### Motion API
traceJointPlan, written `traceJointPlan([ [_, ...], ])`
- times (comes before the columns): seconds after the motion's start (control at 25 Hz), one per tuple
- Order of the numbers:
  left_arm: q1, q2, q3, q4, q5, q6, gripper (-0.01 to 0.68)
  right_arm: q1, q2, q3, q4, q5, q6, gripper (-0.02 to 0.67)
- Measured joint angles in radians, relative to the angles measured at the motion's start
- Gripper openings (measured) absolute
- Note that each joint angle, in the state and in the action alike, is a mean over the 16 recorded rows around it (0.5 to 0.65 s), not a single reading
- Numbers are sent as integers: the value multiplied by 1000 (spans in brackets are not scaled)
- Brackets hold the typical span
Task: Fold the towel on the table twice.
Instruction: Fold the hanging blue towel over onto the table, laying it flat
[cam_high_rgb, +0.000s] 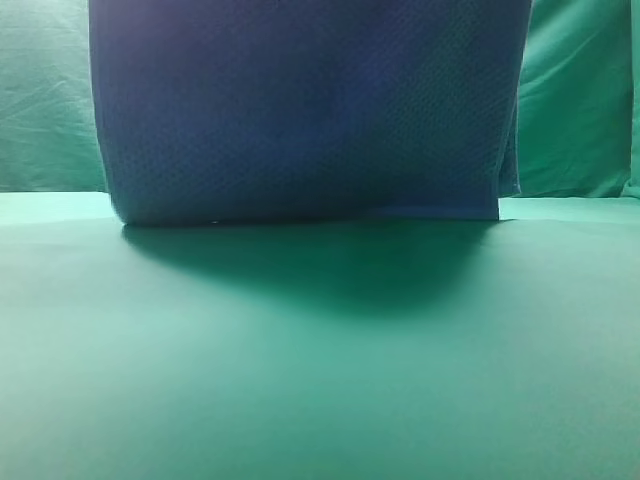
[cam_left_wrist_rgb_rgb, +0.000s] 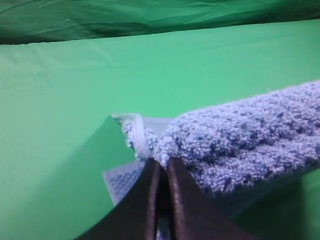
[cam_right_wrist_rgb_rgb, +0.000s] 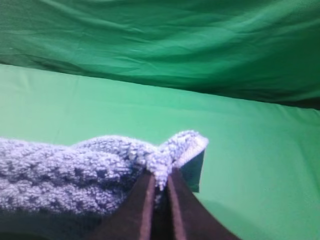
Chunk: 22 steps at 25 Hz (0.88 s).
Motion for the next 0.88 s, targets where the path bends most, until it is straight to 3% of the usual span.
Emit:
traceJointPlan([
  [0.48,-5,-360,525,-74,-127,0,0,60,-325,496,25,-119,35,0],
  [0.88,-7,-617,834,-170,-141,23,0,129,-564,785,41,-124,91,0],
])
